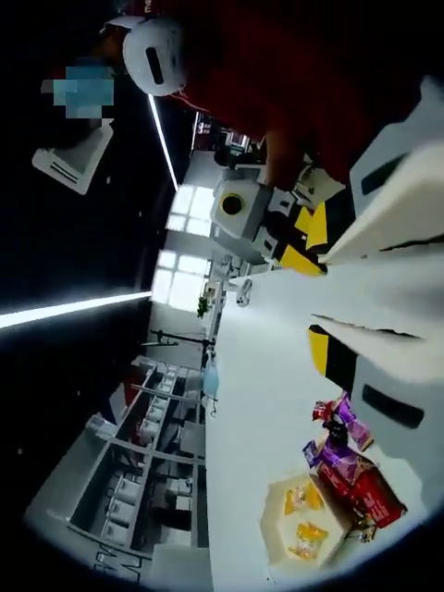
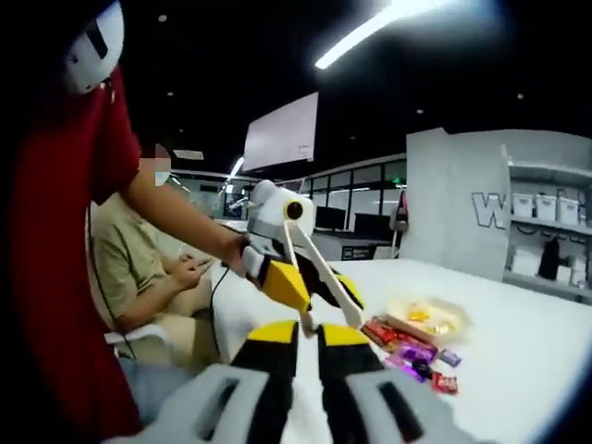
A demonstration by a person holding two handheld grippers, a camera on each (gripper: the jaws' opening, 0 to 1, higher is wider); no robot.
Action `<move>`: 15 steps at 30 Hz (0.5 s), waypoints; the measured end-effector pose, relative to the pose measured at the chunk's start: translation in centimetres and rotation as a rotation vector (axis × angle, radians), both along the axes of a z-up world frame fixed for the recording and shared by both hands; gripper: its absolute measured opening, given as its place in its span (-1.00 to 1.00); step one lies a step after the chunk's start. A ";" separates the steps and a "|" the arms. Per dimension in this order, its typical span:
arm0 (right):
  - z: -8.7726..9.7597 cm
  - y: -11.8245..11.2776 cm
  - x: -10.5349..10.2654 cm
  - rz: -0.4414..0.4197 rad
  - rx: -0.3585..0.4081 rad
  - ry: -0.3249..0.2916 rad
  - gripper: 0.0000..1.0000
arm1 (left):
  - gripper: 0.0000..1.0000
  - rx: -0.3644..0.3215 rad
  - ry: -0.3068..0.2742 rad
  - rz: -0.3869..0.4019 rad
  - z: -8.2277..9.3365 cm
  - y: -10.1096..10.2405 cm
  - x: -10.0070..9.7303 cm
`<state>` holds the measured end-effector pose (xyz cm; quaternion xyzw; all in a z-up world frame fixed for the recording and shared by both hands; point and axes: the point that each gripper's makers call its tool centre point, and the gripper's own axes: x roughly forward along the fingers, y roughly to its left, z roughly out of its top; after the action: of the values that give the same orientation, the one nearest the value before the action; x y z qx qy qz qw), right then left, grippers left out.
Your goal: Place the target food into the container with the food tongs after gripping and lifting it, then release it inside without dropping or visibly crushing the food.
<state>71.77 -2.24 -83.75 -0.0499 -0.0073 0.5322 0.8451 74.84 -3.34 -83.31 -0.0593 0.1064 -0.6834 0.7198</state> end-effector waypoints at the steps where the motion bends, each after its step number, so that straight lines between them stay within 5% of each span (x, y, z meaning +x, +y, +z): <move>1: 0.1 -0.1 0.0 0.001 0.010 0.008 -1.00 | -0.42 -0.003 0.007 -0.007 0.1 -0.1 -0.3; 5: 0.2 0.1 -0.6 0.035 0.030 0.030 -1.00 | -0.43 -0.011 0.003 -0.016 0.4 -0.3 -1.0; 9: 0.6 0.5 -1.8 0.120 0.101 0.146 -1.00 | -0.40 -0.035 0.017 -0.041 1.1 -0.5 -1.8; 11: 0.6 0.4 -2.1 0.138 0.085 0.110 -1.00 | -0.38 -0.029 0.016 -0.047 1.1 -0.6 -2.1; 15: 0.8 0.5 -2.6 0.173 0.104 0.154 -1.00 | -0.35 -0.038 0.005 -0.061 1.4 -0.6 -2.6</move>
<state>69.19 -1.77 -82.95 0.0360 0.0256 0.6043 0.7955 72.21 -3.92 -81.95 -0.0713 0.0971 -0.7069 0.6970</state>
